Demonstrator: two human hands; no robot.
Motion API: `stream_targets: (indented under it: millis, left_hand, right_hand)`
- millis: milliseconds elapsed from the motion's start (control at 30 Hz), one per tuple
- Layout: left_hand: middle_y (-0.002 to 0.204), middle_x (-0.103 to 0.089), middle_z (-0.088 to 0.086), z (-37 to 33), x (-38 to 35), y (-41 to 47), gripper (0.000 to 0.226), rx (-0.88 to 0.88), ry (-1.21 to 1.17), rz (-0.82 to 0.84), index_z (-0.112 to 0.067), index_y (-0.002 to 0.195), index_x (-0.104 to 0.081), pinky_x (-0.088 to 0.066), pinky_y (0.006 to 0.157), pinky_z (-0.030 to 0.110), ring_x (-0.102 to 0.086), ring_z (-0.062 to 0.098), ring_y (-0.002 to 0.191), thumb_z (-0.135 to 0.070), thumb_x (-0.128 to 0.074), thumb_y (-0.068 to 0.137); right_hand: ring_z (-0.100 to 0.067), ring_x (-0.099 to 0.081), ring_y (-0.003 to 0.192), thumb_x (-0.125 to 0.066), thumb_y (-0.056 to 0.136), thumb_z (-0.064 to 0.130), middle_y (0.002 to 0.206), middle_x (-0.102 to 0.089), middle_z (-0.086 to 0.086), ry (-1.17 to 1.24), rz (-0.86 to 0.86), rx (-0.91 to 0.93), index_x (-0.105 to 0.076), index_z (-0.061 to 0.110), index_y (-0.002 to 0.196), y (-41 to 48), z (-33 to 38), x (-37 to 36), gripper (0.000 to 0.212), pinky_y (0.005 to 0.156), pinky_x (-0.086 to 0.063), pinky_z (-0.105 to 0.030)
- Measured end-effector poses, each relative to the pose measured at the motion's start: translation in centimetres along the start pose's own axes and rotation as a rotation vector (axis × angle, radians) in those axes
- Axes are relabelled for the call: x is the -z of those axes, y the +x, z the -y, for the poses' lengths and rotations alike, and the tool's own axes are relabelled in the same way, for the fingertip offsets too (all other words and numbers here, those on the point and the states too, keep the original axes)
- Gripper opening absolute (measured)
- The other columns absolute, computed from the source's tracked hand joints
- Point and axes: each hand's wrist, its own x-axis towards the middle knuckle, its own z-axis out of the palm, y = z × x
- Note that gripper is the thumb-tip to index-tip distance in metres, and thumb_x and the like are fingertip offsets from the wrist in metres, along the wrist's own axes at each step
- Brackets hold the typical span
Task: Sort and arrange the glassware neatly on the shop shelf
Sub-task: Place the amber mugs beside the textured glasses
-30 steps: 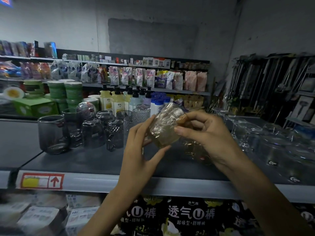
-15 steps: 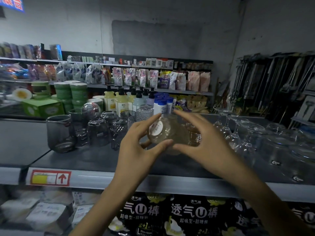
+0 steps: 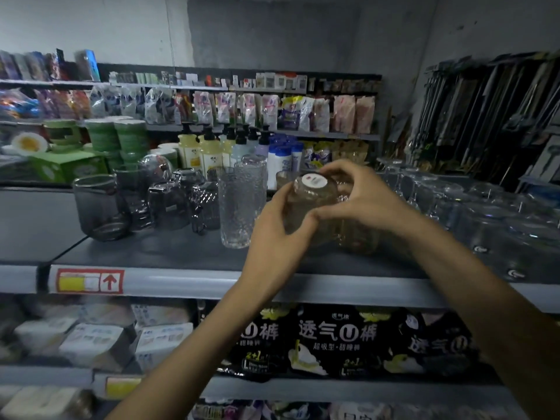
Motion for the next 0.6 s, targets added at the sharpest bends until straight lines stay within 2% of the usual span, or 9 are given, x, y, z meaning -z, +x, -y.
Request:
stream_targets:
  millis: [100, 200, 233, 300, 400, 467, 533, 600]
  left_hand:
    - [0.123, -0.059, -0.023, 0.8, -0.2, 0.8, 0.073, 0.006, 0.077, 0.055, -0.027, 0.145, -0.045, -0.047, 0.094, 0.014, -0.059, -0.005, 0.111, -0.034, -0.073, 0.078]
    - [0.131, -0.06, -0.008, 2.0, -0.8, 2.2, 0.084, 0.03, 0.166, 0.007, -0.022, 0.15, -0.043, -0.044, 0.086, 0.007, -0.058, 0.006, 0.112, -0.033, -0.087, 0.079]
    - [0.132, -0.06, -0.005, 2.3, -1.0, 2.7, 0.083, 0.034, 0.198, -0.019, -0.02, 0.149, -0.044, -0.045, 0.087, 0.009, -0.059, 0.009, 0.113, -0.035, -0.087, 0.079]
    - [0.135, -0.061, 0.002, 3.0, -1.3, 3.6, 0.079, 0.051, 0.248, -0.052, -0.017, 0.147, -0.045, -0.05, 0.093, 0.026, -0.061, 0.019, 0.118, -0.036, -0.085, 0.082]
    - [0.135, -0.062, 0.008, 3.9, -1.9, 4.7, 0.074, 0.1, 0.279, -0.079, -0.015, 0.142, -0.046, -0.053, 0.098, 0.04, -0.062, 0.026, 0.119, -0.034, -0.085, 0.082]
    - [0.133, -0.063, 0.008, 4.4, -2.4, 5.3, 0.071, 0.119, 0.319, -0.096, -0.014, 0.138, -0.047, -0.053, 0.098, 0.045, -0.063, 0.028, 0.118, -0.032, -0.085, 0.082]
    - [0.13, -0.065, 0.007, 4.8, -2.7, 5.7, 0.065, 0.136, 0.346, -0.109, -0.014, 0.134, -0.05, -0.054, 0.096, 0.047, -0.064, 0.029, 0.116, -0.03, -0.086, 0.081]
    - [0.129, -0.066, 0.007, 5.2, -2.9, 6.1, 0.063, 0.15, 0.377, -0.11, -0.014, 0.131, -0.051, -0.054, 0.095, 0.049, -0.064, 0.029, 0.115, -0.028, -0.086, 0.081]
  right_hand:
    - [-0.017, -0.062, 0.119, -0.098, 0.06, 0.023, 0.127, -0.063, 0.001, -0.024, 0.038, -0.053, -0.06, 0.016, 0.129, 2.2, -0.5, 0.6, 0.079, 0.102, -0.055, -0.038]
    - [-0.016, -0.062, 0.117, -0.095, 0.065, 0.017, 0.127, -0.063, 0.0, 0.025, 0.094, -0.092, -0.06, 0.016, 0.13, 3.9, -0.4, 0.7, 0.074, 0.094, -0.059, -0.037]
    - [-0.016, -0.063, 0.115, -0.094, 0.066, 0.014, 0.125, -0.063, 0.0, 0.055, 0.112, -0.105, -0.06, 0.016, 0.13, 4.3, -0.4, 0.6, 0.072, 0.091, -0.061, -0.038]
    - [-0.017, -0.064, 0.113, -0.092, 0.068, 0.01, 0.122, -0.063, 0.001, 0.075, 0.138, -0.125, -0.061, 0.017, 0.13, 5.3, -0.8, 0.2, 0.07, 0.088, -0.062, -0.037]
    - [-0.019, -0.064, 0.114, -0.094, 0.067, 0.016, 0.125, -0.063, 0.0, -0.008, 0.178, -0.11, -0.063, 0.02, 0.13, 7.0, -1.6, -0.2, 0.071, 0.091, -0.061, -0.038]
    - [-0.019, -0.061, 0.115, -0.094, 0.067, 0.022, 0.127, -0.063, 0.0, -0.135, 0.2, -0.079, -0.064, 0.021, 0.13, 8.0, -1.9, -0.2, 0.07, 0.092, -0.058, -0.034]
    - [-0.018, -0.06, 0.113, -0.093, 0.068, 0.025, 0.125, -0.063, 0.0, -0.227, 0.214, -0.059, -0.063, 0.019, 0.13, 8.9, -2.2, -0.3, 0.069, 0.086, -0.053, -0.026]
    - [-0.018, -0.06, 0.113, -0.093, 0.069, 0.025, 0.125, -0.063, -0.001, -0.292, 0.218, -0.045, -0.062, 0.015, 0.132, 9.5, -2.7, -0.6, 0.071, 0.091, -0.053, -0.029]
